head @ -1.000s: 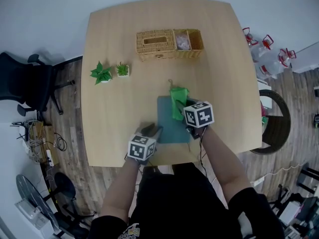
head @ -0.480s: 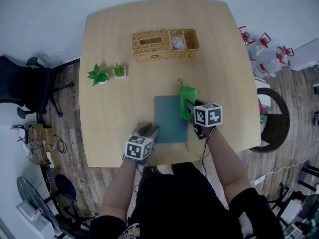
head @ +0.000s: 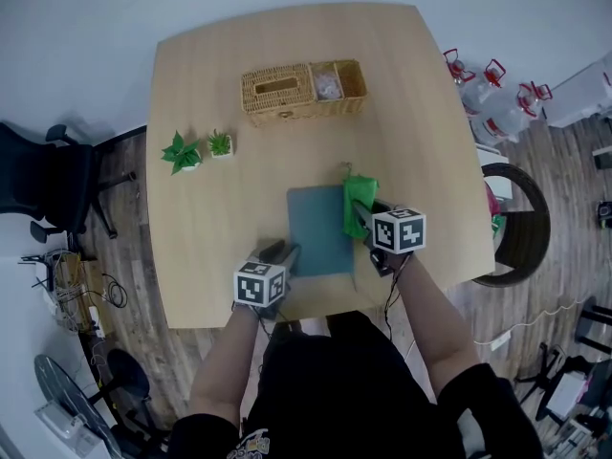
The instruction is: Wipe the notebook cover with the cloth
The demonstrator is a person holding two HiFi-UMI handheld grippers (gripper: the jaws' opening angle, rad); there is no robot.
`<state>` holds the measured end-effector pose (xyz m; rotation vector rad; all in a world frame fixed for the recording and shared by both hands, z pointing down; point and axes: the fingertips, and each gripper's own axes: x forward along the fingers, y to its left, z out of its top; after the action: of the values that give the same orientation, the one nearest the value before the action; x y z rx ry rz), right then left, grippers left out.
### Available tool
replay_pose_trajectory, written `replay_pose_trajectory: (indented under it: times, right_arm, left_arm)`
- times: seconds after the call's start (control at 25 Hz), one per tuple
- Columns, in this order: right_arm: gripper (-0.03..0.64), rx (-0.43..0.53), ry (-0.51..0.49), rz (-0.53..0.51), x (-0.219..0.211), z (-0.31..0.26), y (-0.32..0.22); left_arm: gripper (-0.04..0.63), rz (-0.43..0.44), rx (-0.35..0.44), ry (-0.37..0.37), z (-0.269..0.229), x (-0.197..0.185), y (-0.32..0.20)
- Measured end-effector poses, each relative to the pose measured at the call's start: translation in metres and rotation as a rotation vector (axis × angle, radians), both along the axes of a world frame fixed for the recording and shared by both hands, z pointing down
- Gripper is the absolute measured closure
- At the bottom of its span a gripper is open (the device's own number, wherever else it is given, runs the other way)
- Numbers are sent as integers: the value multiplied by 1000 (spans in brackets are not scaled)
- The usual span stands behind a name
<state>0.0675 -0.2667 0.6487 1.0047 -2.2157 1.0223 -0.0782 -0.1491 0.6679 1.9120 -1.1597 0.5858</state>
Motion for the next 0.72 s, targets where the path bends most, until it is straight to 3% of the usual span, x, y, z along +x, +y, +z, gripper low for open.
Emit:
replay_pose_trajectory:
  times: [0.12, 0.48, 0.72]
  right_arm:
    - [552, 15, -6, 8, 2, -9, 9]
    - [552, 104, -67, 61, -4, -52, 46]
    - [552, 177, -87, 98, -16, -86, 71]
  left_arm:
    - [448, 10, 33, -4, -11, 0, -1]
    - [460, 39, 185, 79, -74, -1, -3]
    - [534, 72, 293, 101, -114, -14, 2]
